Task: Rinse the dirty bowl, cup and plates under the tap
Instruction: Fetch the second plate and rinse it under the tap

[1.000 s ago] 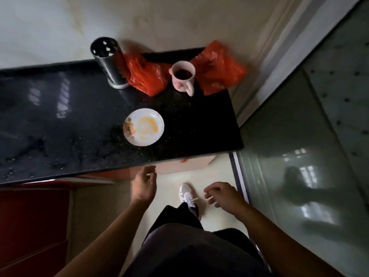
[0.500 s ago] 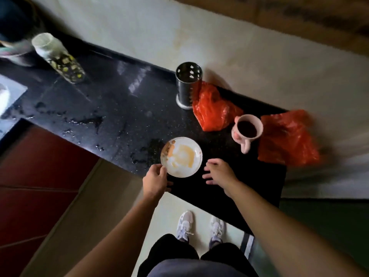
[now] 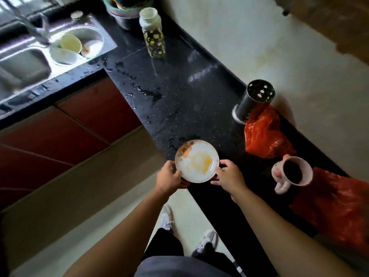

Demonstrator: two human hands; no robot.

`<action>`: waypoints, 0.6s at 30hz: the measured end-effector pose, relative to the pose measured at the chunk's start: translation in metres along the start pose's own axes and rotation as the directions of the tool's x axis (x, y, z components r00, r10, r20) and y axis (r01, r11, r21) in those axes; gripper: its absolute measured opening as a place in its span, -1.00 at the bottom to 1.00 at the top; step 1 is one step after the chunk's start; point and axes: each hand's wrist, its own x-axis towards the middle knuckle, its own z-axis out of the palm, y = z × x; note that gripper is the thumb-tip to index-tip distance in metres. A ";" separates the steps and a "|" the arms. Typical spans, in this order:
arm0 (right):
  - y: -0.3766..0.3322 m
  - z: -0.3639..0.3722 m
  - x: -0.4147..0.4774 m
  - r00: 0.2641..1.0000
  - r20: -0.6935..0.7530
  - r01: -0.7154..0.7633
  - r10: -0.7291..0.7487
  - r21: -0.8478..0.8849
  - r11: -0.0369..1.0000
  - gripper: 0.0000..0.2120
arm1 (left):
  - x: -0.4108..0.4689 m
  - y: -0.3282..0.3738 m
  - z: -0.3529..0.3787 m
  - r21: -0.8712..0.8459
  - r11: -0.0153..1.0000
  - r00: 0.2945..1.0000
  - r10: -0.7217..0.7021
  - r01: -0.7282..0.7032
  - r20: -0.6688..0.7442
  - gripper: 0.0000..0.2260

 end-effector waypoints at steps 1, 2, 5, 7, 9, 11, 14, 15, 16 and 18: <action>-0.009 0.009 -0.003 1.000 0.022 0.014 -0.014 -0.010 1.000 -0.69 | -0.001 -0.001 -0.013 -0.033 0.999 1.000 -0.001 0.000 -0.020 -0.82; -0.018 0.019 -0.006 0.998 0.048 0.030 -0.029 -0.019 0.999 -0.71 | -0.002 -0.002 -0.027 -0.067 0.998 0.999 0.002 -0.005 -0.040 -0.82; -0.043 0.061 -0.014 0.989 0.122 0.080 -0.077 -0.024 0.996 -0.73 | -0.001 -0.008 -0.074 -0.150 0.988 0.992 0.018 -0.037 -0.128 -0.83; -0.061 0.097 -0.017 0.982 0.165 0.098 -0.095 -0.012 0.995 -0.75 | 0.008 -0.012 -0.111 -0.221 0.975 0.982 -0.009 -0.033 -0.186 -0.86; -0.082 0.138 -0.018 0.972 0.213 0.108 -0.103 -0.012 0.994 -0.76 | 0.022 -0.017 -0.151 -0.302 0.953 0.975 -0.047 -0.021 -0.218 -0.89; -0.102 0.180 -0.018 0.957 0.270 0.118 -0.111 -0.012 0.993 -0.76 | 0.036 -0.020 -0.193 -0.365 0.931 0.972 -0.065 -0.023 -0.226 -0.91; -0.135 0.238 -0.019 0.933 0.337 0.141 -0.123 -0.030 0.990 -0.76 | 0.051 -0.022 -0.256 -0.420 0.907 0.973 -0.097 -0.001 -0.210 -0.89; -0.146 0.257 -0.019 0.927 0.353 0.152 -0.130 -0.035 0.988 -0.77 | 0.055 -0.022 -0.278 -0.428 0.904 0.974 -0.098 0.001 -0.204 -0.89; -0.158 0.276 -0.019 0.918 0.370 0.165 -0.140 -0.037 0.986 -0.78 | 0.061 -0.021 -0.299 -0.433 0.901 0.974 -0.090 -0.008 -0.207 -0.88; -0.184 0.313 -0.019 0.903 0.404 0.180 -0.150 -0.037 0.983 -0.80 | 0.077 -0.019 -0.339 -0.429 0.903 0.970 -0.077 -0.030 -0.230 -0.87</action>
